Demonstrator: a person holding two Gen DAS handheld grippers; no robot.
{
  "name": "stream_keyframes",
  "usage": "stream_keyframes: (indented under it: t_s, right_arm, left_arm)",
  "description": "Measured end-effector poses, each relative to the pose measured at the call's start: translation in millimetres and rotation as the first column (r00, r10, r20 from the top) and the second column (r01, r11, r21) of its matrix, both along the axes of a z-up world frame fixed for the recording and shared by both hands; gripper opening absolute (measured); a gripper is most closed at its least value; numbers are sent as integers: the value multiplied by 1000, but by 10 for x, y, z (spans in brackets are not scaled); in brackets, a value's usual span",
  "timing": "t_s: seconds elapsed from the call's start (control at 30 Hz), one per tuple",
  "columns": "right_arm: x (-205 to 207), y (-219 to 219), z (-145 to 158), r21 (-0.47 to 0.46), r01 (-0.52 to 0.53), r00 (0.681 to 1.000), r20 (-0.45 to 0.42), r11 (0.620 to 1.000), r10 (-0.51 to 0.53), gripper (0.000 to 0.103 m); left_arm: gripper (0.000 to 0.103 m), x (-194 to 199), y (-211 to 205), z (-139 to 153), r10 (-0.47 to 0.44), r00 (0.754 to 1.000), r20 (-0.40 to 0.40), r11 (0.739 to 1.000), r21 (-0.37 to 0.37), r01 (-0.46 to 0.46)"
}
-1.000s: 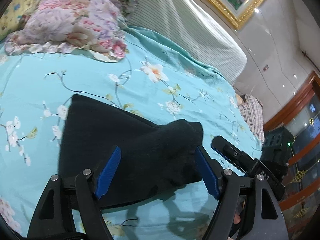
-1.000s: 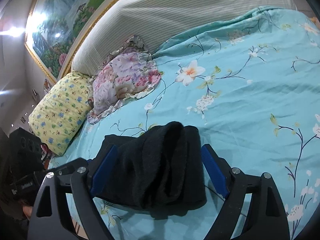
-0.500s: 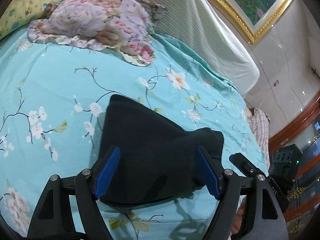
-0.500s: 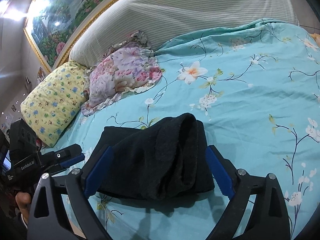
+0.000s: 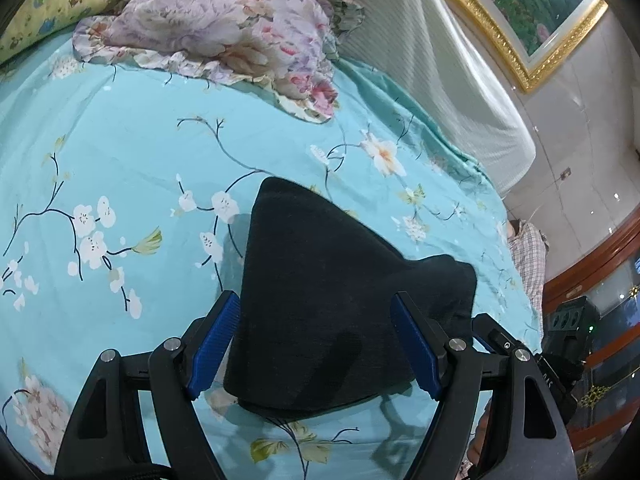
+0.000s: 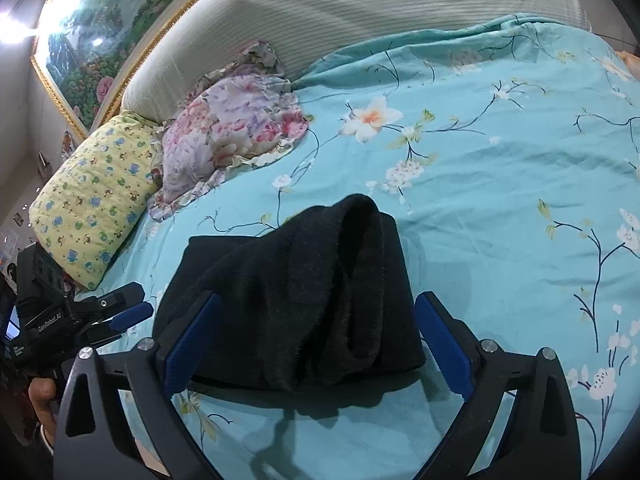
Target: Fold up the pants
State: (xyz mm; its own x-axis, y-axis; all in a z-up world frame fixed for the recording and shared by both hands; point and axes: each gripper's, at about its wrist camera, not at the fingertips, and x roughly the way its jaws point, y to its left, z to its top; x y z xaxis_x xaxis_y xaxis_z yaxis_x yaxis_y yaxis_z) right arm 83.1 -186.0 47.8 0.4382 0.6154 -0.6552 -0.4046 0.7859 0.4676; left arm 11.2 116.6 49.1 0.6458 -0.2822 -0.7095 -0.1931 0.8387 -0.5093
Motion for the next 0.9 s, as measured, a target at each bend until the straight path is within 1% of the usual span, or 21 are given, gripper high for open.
stream_keyframes:
  t_s: [0.17, 0.43, 0.67, 0.73, 0.77, 0.8, 0.87, 0.9]
  right_arm:
    - [92, 31, -122, -19, -9, 999, -34, 1000, 9, 98]
    - [181, -3, -331, -13, 4, 995, -96, 1000, -5, 98]
    - [245, -19, -392, 2, -18, 994, -107, 1000, 19, 98]
    - [267, -11, -406, 7, -25, 994, -106, 1000, 25, 97]
    - [274, -11, -414, 10, -27, 994, -105, 1000, 28, 94]
    - [281, -9, -429, 16, -33, 994, -106, 999, 35, 88]
    - [287, -5, -463, 36, -43, 991, -126, 998, 47, 82]
    - [291, -8, -480, 52, -44, 989, -137, 998, 51, 80]
  left_arm:
    - [78, 53, 8, -89, 0, 1000, -27, 1000, -12, -1]
    - [78, 209, -31, -264, -10, 996, -88, 1000, 1, 10]
    - [78, 307, 1, -395, 4, 994, -111, 1000, 2, -4]
    - [80, 334, 11, -429, 7, 994, -112, 1000, 9, -6]
    - [80, 353, 16, -464, 9, 993, -118, 1000, 18, -7]
    - [80, 372, 30, -500, 12, 992, -127, 1000, 22, -9]
    - [78, 391, 72, -567, 17, 991, -136, 1000, -2, -17]
    - [77, 392, 76, -570, 18, 991, -131, 1000, -5, -19]
